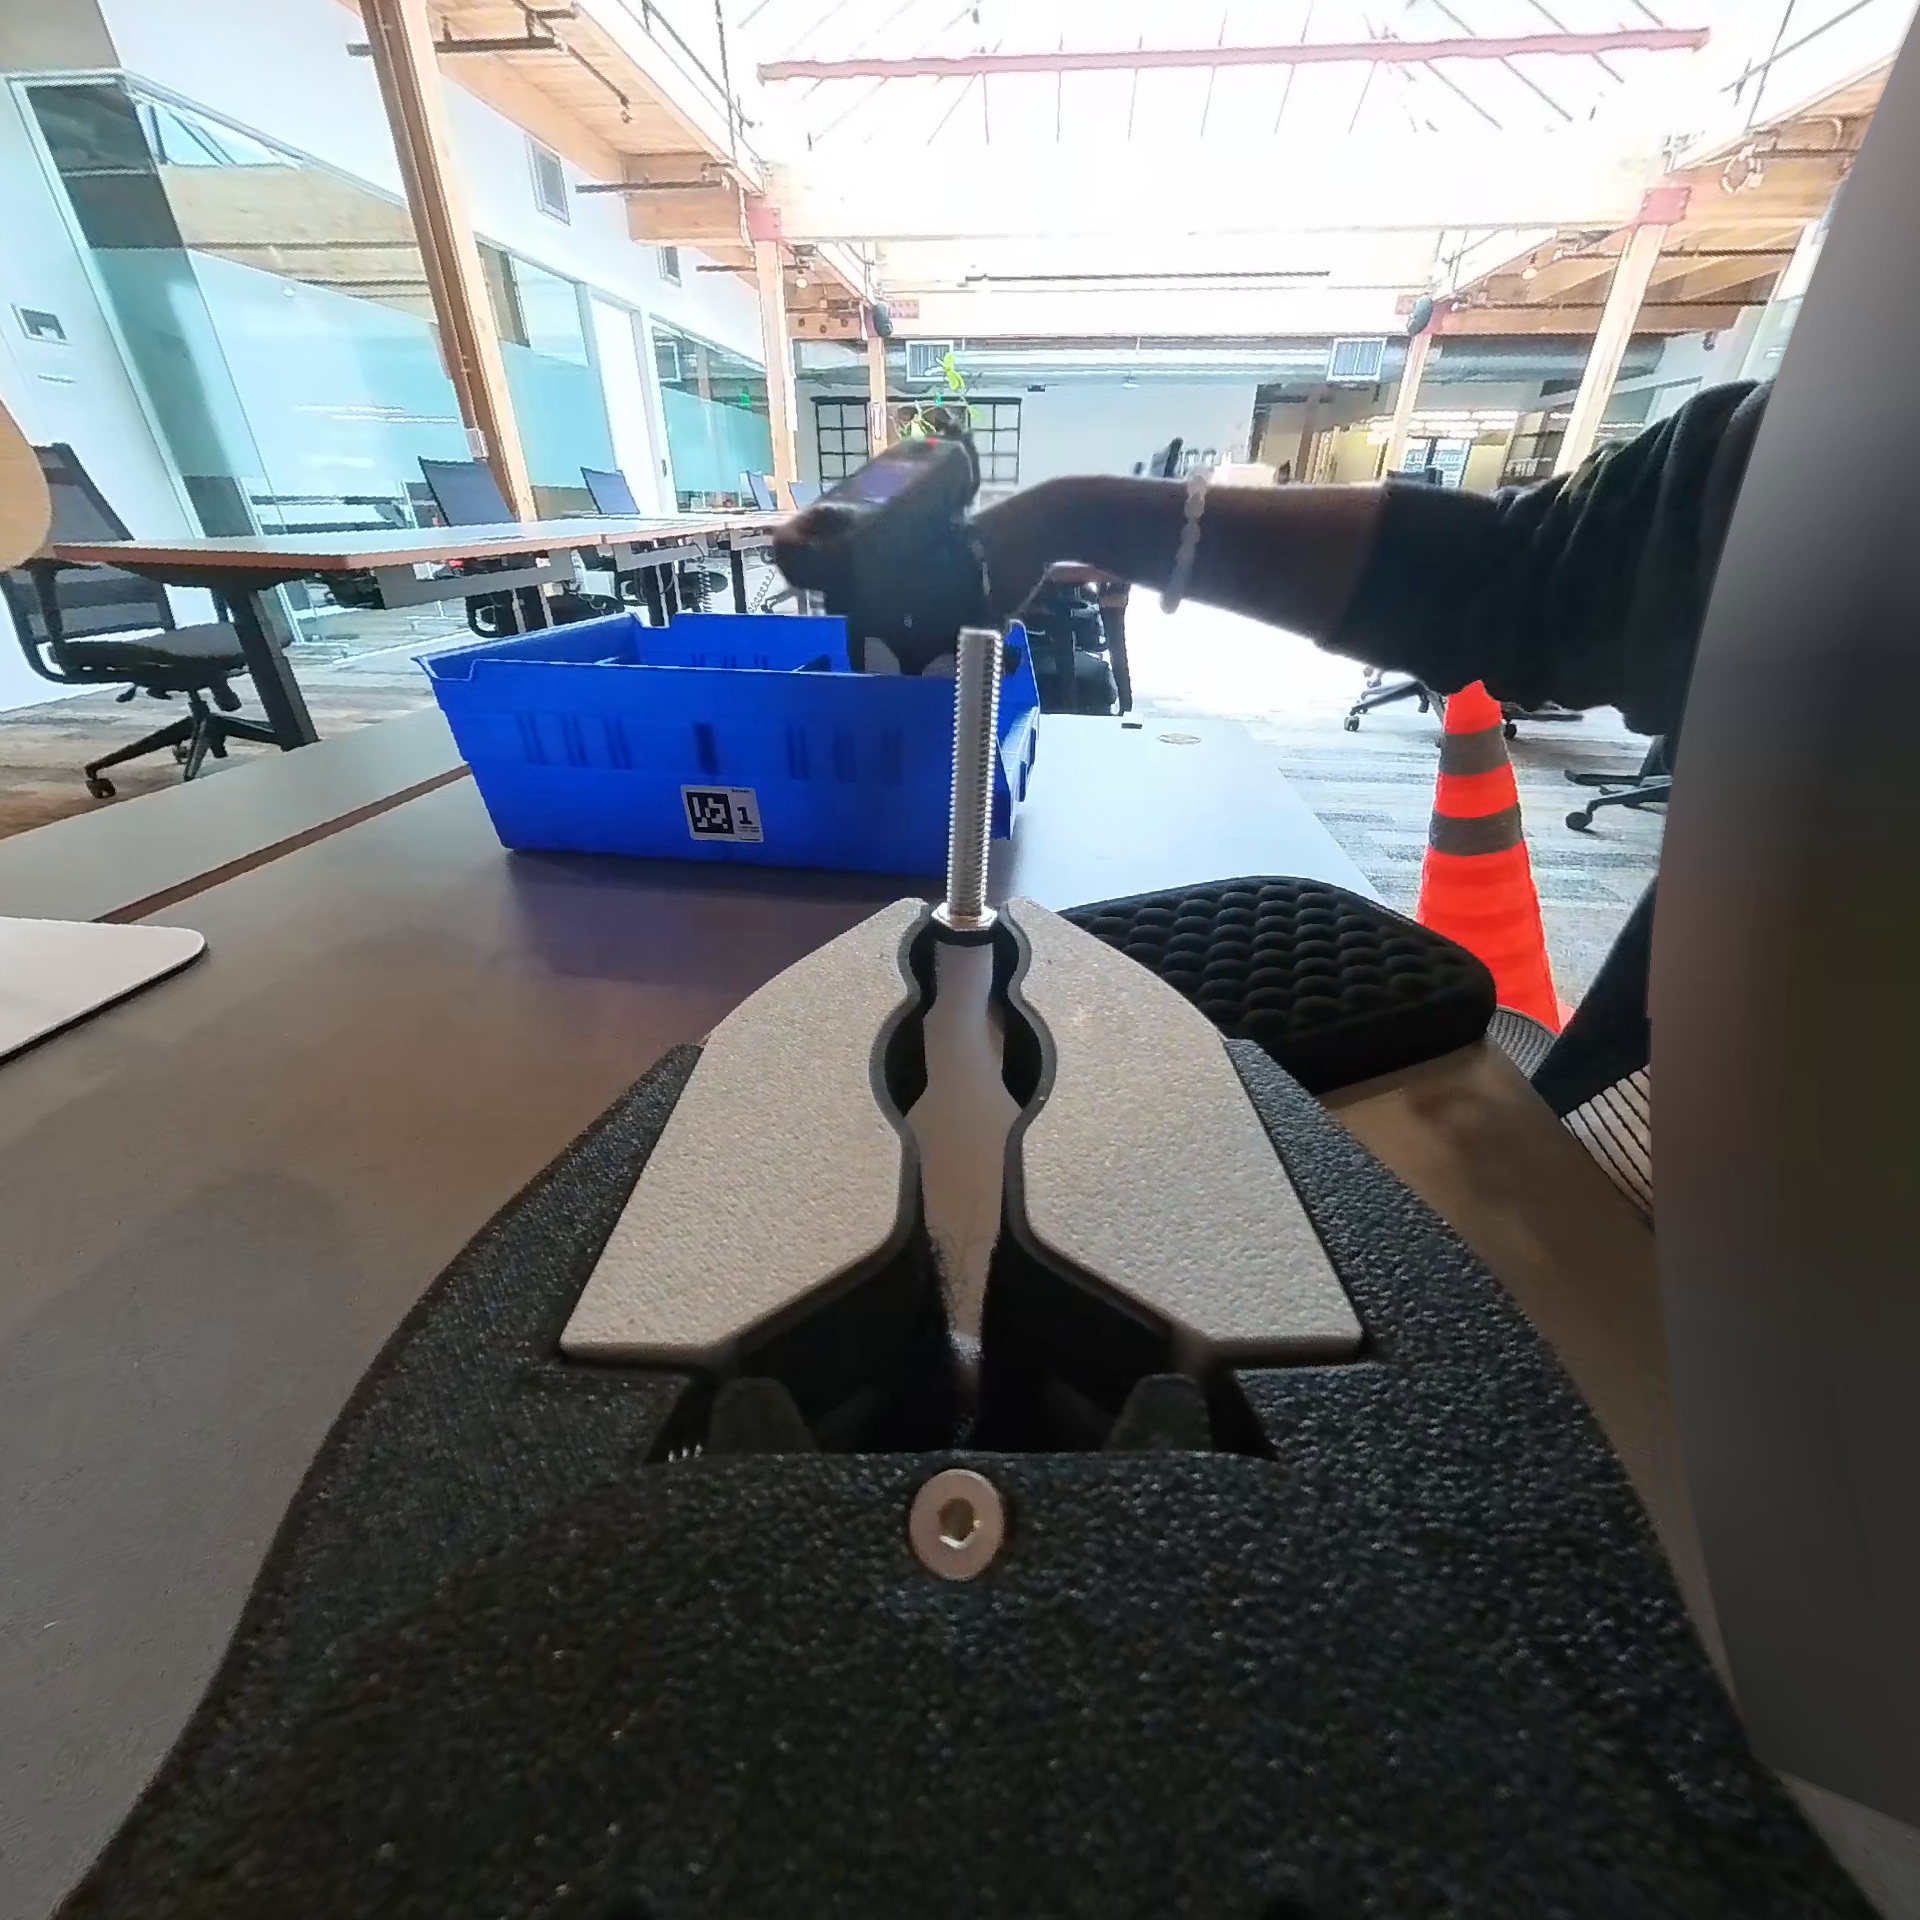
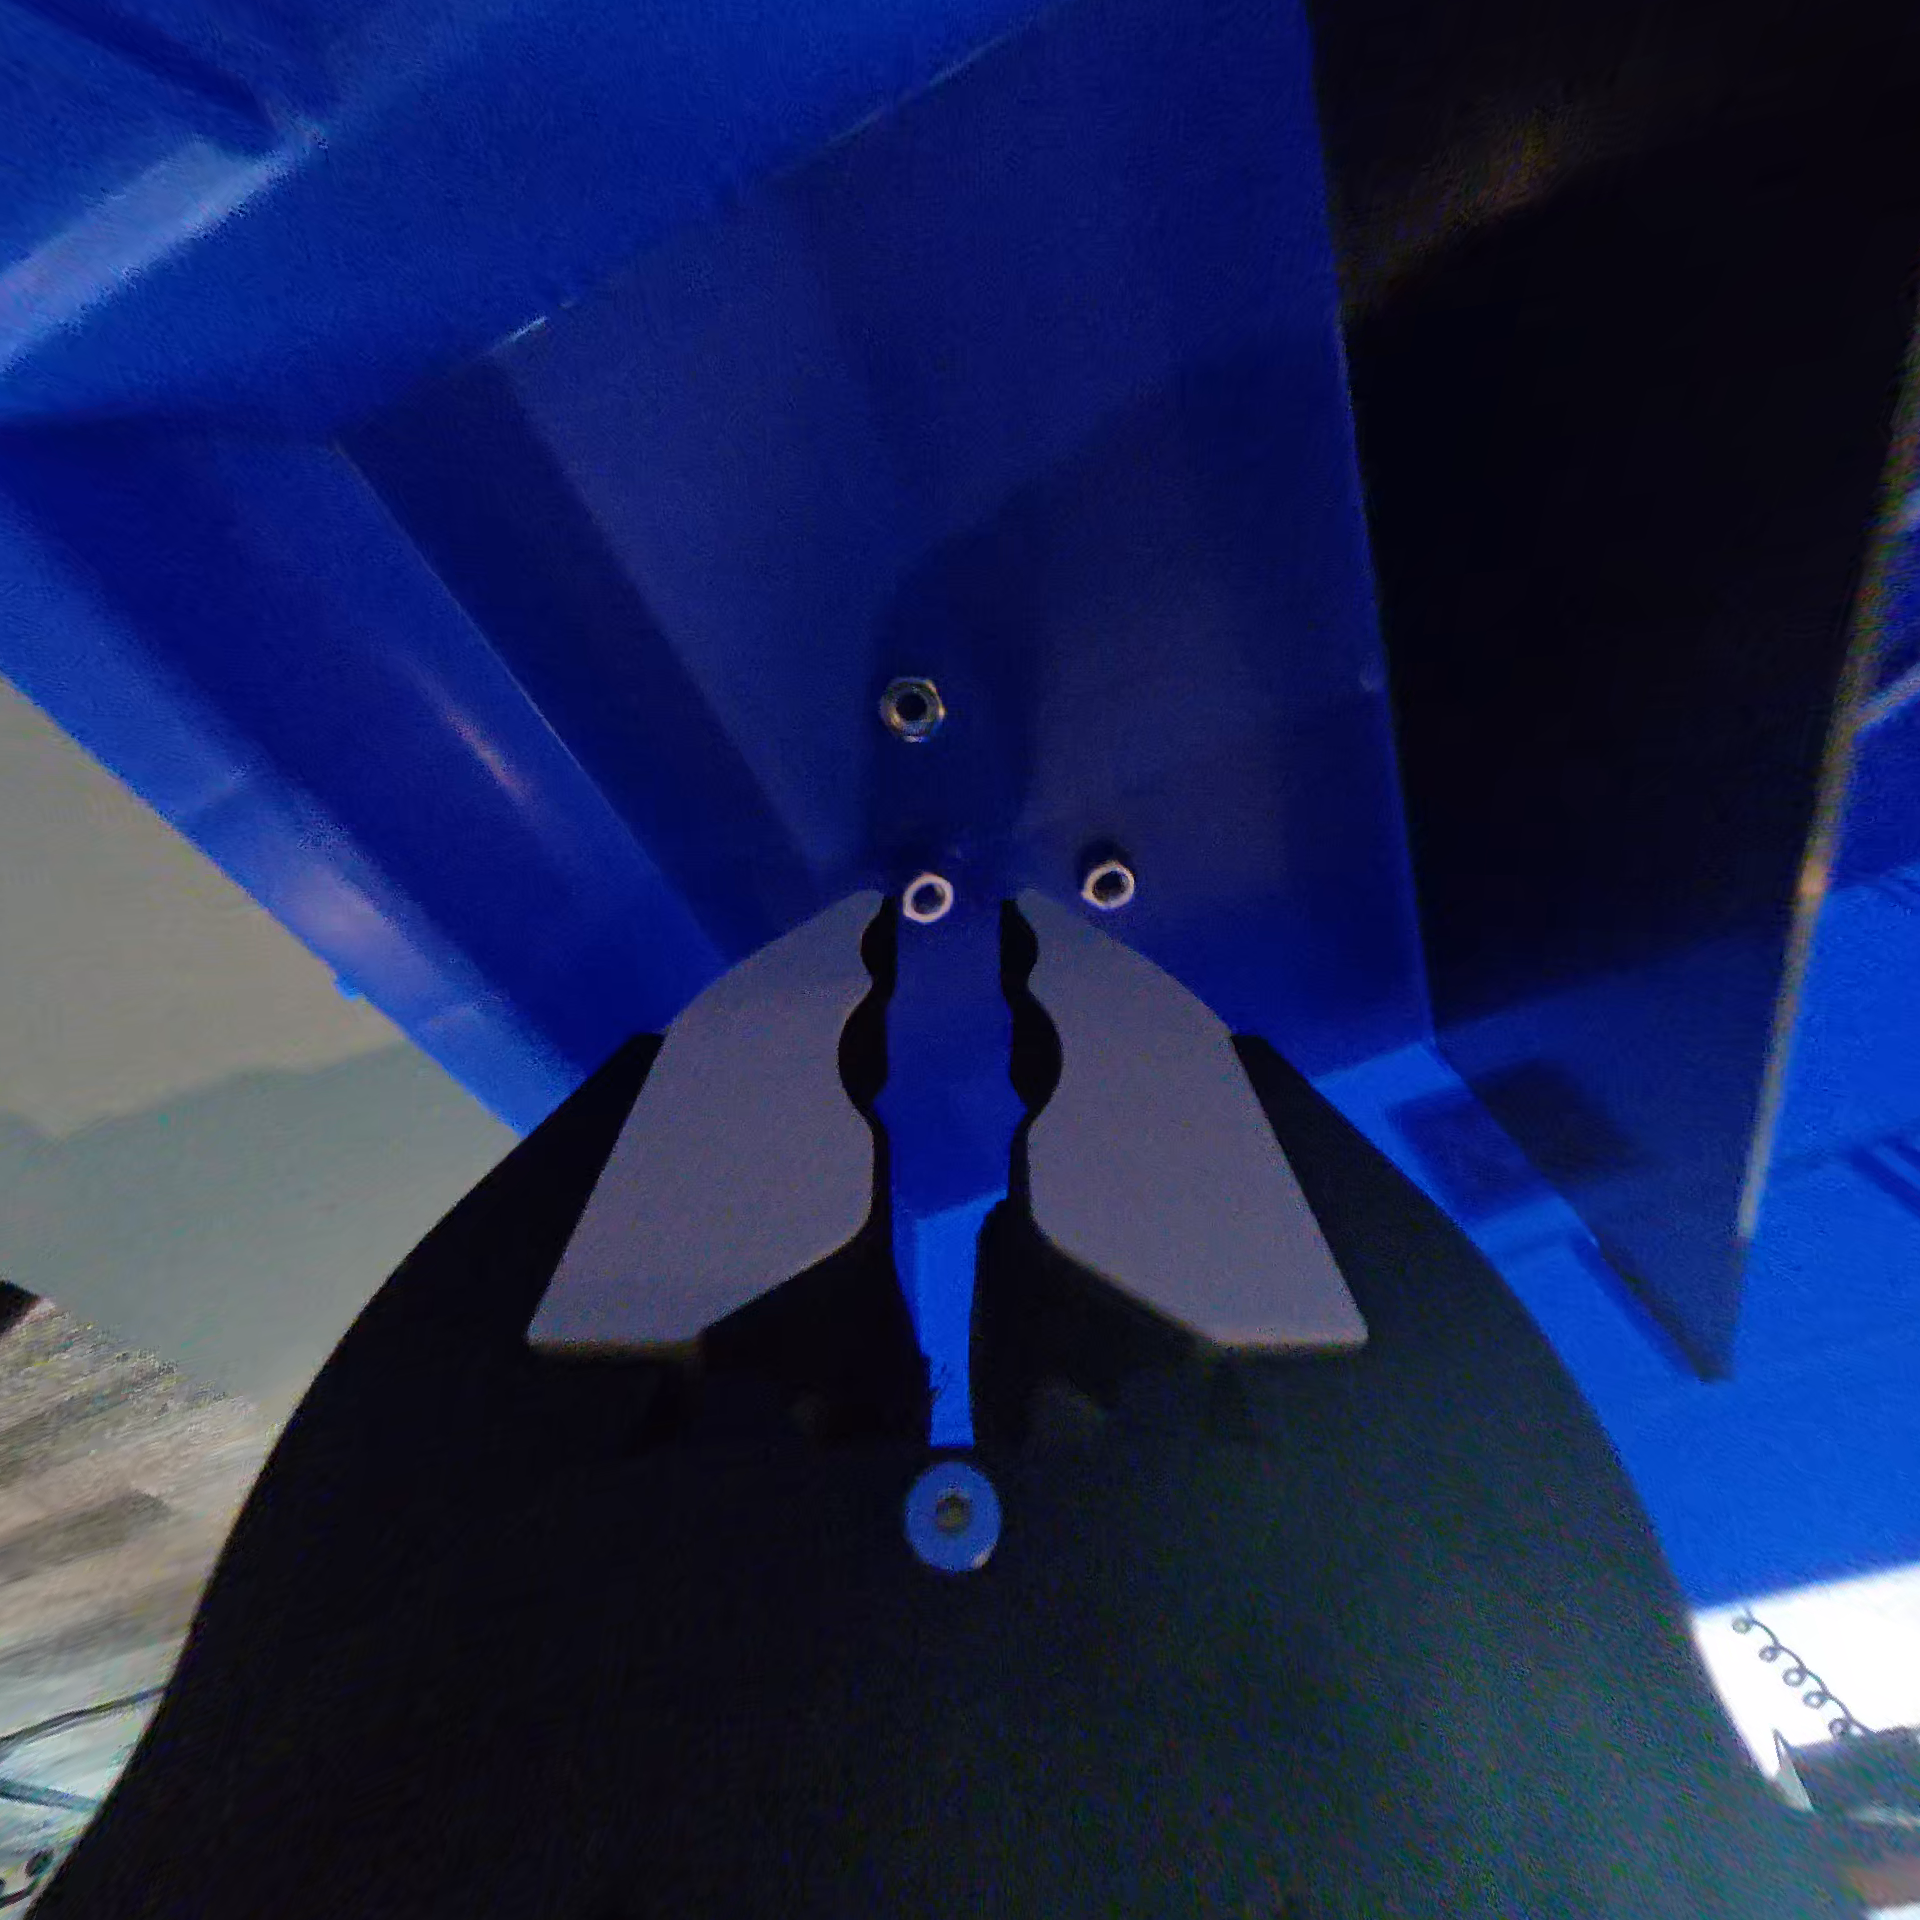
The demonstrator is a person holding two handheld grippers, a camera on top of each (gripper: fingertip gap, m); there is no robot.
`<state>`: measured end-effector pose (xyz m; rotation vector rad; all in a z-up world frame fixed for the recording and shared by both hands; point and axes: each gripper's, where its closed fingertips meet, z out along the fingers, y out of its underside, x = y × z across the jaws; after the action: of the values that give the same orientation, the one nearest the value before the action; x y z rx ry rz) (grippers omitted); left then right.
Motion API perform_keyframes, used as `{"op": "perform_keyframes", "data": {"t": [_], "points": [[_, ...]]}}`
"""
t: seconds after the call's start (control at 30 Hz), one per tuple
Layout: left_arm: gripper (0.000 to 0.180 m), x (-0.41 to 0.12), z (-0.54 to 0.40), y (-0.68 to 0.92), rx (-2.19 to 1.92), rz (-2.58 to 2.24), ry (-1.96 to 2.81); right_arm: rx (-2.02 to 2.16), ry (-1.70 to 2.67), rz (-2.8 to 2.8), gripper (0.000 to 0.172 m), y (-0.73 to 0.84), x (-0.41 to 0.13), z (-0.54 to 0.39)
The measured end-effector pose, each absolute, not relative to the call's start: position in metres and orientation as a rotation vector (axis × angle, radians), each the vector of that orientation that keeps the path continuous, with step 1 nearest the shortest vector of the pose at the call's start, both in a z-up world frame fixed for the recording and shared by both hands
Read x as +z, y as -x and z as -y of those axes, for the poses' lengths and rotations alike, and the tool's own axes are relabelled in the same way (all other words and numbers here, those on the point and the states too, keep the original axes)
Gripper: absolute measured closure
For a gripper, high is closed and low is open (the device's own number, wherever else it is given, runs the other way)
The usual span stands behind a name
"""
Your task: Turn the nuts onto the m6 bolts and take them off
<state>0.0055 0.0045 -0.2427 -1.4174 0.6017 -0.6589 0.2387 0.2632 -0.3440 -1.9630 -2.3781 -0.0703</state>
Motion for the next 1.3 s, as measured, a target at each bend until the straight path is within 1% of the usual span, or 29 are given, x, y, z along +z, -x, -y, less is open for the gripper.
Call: {"op": "perform_keyframes", "data": {"t": [0.13, 0.3, 0.43, 0.53, 0.67, 0.77, 1.07, 1.17, 1.23, 1.3], "points": [[0.171, -0.243, -0.005, -0.006, -0.659, -0.604, 1.419, -0.07, 1.943, 2.337, 0.147, -0.235, -0.313, -0.268], [0.171, -0.243, -0.005, -0.006, -0.661, -0.605, 1.42, 0.021, 1.774, 2.3, 0.145, -0.198, -0.25, -0.249], [0.171, -0.243, -0.005, -0.006, -0.663, -0.604, 1.421, 0.205, 1.497, 2.369, 0.144, -0.143, -0.204, -0.193], [0.171, -0.243, -0.005, -0.005, -0.665, -0.599, 1.421, 0.389, 1.217, 2.493, 0.145, -0.097, -0.186, -0.126], [0.171, -0.243, -0.004, -0.006, -0.658, -0.607, 1.422, 0.517, 0.872, 2.681, 0.146, -0.052, -0.189, -0.044], [0.171, -0.243, -0.004, -0.006, -0.659, -0.606, 1.422, 0.518, 0.718, 2.744, 0.148, -0.025, -0.197, -0.009], [0.171, -0.244, -0.004, -0.007, -0.656, -0.616, 1.426, 0.413, 0.591, 2.805, 0.153, 0.012, -0.206, 0.011], [0.171, -0.244, -0.004, -0.008, -0.656, -0.62, 1.428, 0.416, 0.574, 2.813, 0.158, 0.014, -0.208, 0.012], [0.171, -0.244, -0.004, -0.008, -0.656, -0.617, 1.428, 0.428, 0.561, 2.824, 0.164, 0.012, -0.209, 0.014], [0.171, -0.244, -0.004, -0.007, -0.656, -0.617, 1.428, 0.423, 0.551, 2.827, 0.166, 0.012, -0.209, 0.013]]}}
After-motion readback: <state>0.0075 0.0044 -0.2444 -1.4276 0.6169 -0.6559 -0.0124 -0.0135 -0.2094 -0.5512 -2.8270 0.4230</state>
